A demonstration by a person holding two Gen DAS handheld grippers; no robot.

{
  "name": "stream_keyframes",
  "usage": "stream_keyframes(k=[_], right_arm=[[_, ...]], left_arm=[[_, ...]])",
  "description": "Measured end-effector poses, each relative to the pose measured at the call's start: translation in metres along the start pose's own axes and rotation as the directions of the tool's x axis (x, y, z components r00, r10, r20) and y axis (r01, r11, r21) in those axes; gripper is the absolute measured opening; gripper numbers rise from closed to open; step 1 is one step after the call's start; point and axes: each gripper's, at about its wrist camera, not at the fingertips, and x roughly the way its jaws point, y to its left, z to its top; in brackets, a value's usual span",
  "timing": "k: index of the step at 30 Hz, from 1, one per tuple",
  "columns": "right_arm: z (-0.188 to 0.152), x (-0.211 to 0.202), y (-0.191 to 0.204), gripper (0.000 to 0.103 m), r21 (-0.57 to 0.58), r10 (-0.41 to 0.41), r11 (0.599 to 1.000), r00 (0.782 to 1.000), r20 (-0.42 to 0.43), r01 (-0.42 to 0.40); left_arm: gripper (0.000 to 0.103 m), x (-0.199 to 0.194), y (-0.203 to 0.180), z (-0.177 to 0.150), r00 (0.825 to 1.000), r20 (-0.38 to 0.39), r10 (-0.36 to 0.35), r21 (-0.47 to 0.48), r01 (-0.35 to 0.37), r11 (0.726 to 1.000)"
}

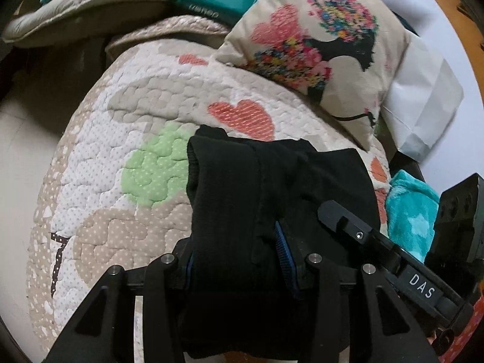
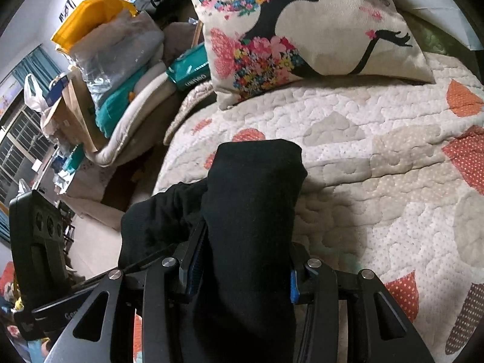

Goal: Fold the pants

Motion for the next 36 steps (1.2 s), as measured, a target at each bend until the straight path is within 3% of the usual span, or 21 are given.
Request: stream_keyframes(k=[3, 6, 11, 14, 18, 24, 31, 36], right_arm=[[0.000, 0.006, -0.006, 0.048, 0.010, -0.012, 1.000, 1.000, -0.016, 0.012], [-0.003, 0.008, -0.016, 0.055, 0.061, -0.012, 0.998, 1.000, -0.016, 0.013], [-0.007, 0.004, -0.027, 0.064, 0.118, -0.027, 0.993, 1.000, -0.003, 0.027], [-0.004, -0.003, -0.025, 0.065, 0.112, -0.038, 0.993, 0.999, 0.012, 0.036], [0.008, -0.006, -0.021, 0.068, 0.091, -0.051, 0.995, 0.998, 0.030, 0.048], [0.027, 0.013, -0.030, 0.069, 0.070, -0.128, 0.989, 0.992, 0.006, 0.127], [0.033, 0.029, -0.062, 0.079, 0.181, -0.127, 0.975, 0.992, -0.017, 0.128], [0.033, 0.014, -0.070, 0.079, 0.218, -0.111, 0.970, 0.994, 0.008, 0.107]], left_arm=[[0.049, 0.005, 0.006, 0.002, 1.000, -0.017, 0.000, -0.027, -0.001, 1.000], [0.055, 0.010, 0.014, 0.002, 0.999, -0.046, -0.022, -0.071, 0.018, 0.997], [0.060, 0.013, 0.038, 0.002, 0.988, -0.083, -0.129, -0.220, 0.108, 0.970], [0.060, 0.005, 0.047, 0.007, 0.984, -0.056, -0.167, -0.265, 0.147, 0.953], [0.060, -0.005, 0.051, 0.023, 0.991, 0.009, -0.133, -0.254, 0.131, 0.958], [0.066, 0.009, 0.059, 0.031, 1.000, 0.001, -0.019, -0.251, 0.019, 0.968], [0.070, 0.015, 0.066, 0.034, 0.999, -0.006, -0.036, -0.279, 0.033, 0.960], [0.070, 0.011, 0.083, 0.032, 0.994, 0.007, -0.111, -0.371, 0.106, 0.922]])
